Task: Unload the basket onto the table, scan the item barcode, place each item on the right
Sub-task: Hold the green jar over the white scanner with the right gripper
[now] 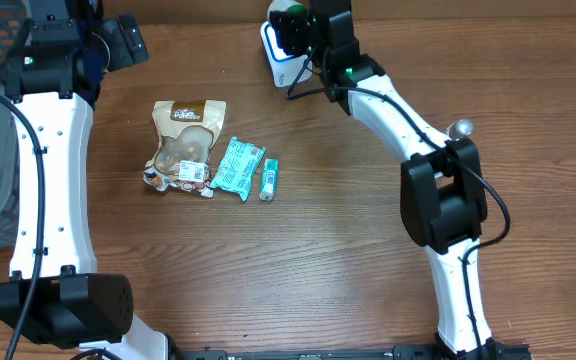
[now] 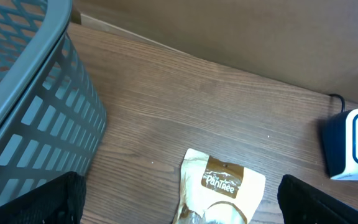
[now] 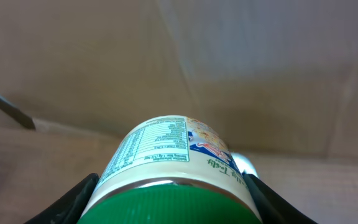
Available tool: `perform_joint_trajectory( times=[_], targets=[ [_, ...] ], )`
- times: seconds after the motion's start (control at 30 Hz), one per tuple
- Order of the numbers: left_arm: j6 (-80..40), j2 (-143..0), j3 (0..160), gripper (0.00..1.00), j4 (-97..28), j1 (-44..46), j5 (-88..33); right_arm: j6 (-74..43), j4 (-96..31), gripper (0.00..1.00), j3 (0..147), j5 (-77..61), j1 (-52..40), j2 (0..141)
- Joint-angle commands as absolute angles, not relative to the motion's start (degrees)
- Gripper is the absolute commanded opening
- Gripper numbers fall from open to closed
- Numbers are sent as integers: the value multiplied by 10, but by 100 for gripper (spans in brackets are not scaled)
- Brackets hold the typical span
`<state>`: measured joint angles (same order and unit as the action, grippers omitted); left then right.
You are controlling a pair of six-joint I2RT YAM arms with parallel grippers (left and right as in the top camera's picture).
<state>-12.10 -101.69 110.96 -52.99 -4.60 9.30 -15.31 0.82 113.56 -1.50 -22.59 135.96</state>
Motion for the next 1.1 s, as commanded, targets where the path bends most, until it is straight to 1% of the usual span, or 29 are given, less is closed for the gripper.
perform_joint_trajectory(
  times=[0.0, 0.2, 0.53, 0.8, 1.07],
  targets=[
    [-129, -1019, 1114, 100, -530, -48, 100, -116, 64, 31, 1146, -6, -229, 1368],
    [-129, -1019, 1114, 100, -530, -48, 100, -115, 103, 32, 1146, 21, -229, 1381],
    [-129, -1019, 1114, 100, -530, -48, 100, -115, 143, 32, 1146, 21, -229, 1419],
    [-129, -1019, 1114, 100, -530, -48, 100, -114, 180, 31, 1146, 20, -227, 1420],
    [-129, -1019, 1114, 100, -530, -48, 100, -114, 114, 31, 1146, 19, -227, 1329]
  ],
)
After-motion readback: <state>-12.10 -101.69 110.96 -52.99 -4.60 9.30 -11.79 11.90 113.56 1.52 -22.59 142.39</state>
